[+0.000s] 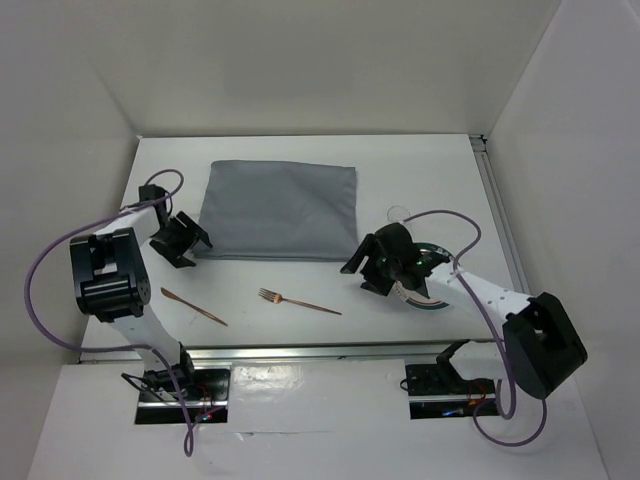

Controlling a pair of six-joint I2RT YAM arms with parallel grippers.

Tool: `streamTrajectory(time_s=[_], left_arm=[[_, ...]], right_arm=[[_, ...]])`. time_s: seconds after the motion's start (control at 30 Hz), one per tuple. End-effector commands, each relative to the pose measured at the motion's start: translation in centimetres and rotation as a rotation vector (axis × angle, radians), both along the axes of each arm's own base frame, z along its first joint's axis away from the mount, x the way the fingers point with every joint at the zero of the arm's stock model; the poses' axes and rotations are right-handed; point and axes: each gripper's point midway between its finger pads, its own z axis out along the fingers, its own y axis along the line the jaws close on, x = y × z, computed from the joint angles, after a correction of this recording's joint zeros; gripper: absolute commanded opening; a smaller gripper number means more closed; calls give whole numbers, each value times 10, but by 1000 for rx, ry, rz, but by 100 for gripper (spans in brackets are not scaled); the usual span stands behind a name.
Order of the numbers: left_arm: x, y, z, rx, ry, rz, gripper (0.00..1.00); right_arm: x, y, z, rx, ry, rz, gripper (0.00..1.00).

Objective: Set the dinner table for one person

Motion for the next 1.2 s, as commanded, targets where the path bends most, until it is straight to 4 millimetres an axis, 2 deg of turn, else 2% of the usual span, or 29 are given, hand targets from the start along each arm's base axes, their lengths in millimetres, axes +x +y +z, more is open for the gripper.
streamTrajectory(time_s=[0.0, 0.03, 0.1, 0.13, 0.17, 0.2, 0.23, 0.43, 0.47, 0.6, 0.63, 0.67, 0.7, 0.73, 0.77, 0.8, 0.83, 0.9, 0.97, 1.0, 1.07, 1.1, 1.17], left_arm=[[13, 7, -15, 16, -2, 32, 77], [15, 8, -20, 13, 10, 32, 71], [19, 7, -26, -1, 18, 39, 37], [19, 7, -32, -4, 33, 39, 21], [19, 7, -32, -4, 33, 39, 8], [18, 5, -36, -16, 45, 37, 0], [19, 4, -34, -25, 43, 34, 0], [20, 4, -32, -22, 41, 26, 0], [24, 6, -26, -15, 21, 17, 0], [26, 7, -23, -11, 18, 8, 0], [31, 8, -17, -6, -1, 8, 0], [31, 8, -17, -6, -1, 8, 0], [32, 6, -14, -15, -2, 6, 0], [32, 6, -14, -15, -2, 6, 0], [35, 6, -6, -17, -20, -7, 0], [37, 5, -2, -25, -24, -10, 0], [39, 6, 7, -15, -45, -23, 0], [51, 9, 38, 8, -117, -34, 0], [55, 11, 63, 25, -164, -43, 0], [63, 12, 93, 42, -241, -57, 0], [65, 11, 123, 55, -302, -69, 0], [69, 8, 155, 60, -382, -89, 0], [68, 5, 184, 64, -440, -107, 0]], right_arm=[[26, 7, 8, 149, -28, -164, 79], [31, 6, 4, 161, -25, -189, 79], [42, 6, 0, 175, -35, -223, 79], [47, 4, -11, 143, -18, -240, 79], [52, 4, -14, 127, -19, -253, 79], [67, 1, -9, 108, -51, -268, 79], [70, 0, -21, 71, -28, -271, 79], [103, -5, -44, 21, 4, -320, 79], [102, -6, -50, 18, 20, -328, 79], [115, -8, -58, -12, 29, -381, 67], [115, -8, -60, -16, 43, -388, 55], [119, -9, -61, -25, 35, -398, 48], [122, -3, -55, -11, 26, -396, 38], [123, -6, -58, -34, 32, -407, 7], [123, -3, -56, -42, 28, -403, 0], [130, -4, -49, -49, 10, -417, 0], [128, -3, -48, -73, 8, -409, 0], [136, -6, -23, -95, -68, -405, 0], [144, -8, 14, -79, -156, -403, 0], [143, -12, 22, -100, -184, -385, 0], [150, -16, 70, -81, -297, -388, 0], [149, -17, 85, -92, -339, -358, 0], [147, -20, 130, -61, -425, -344, 0]])
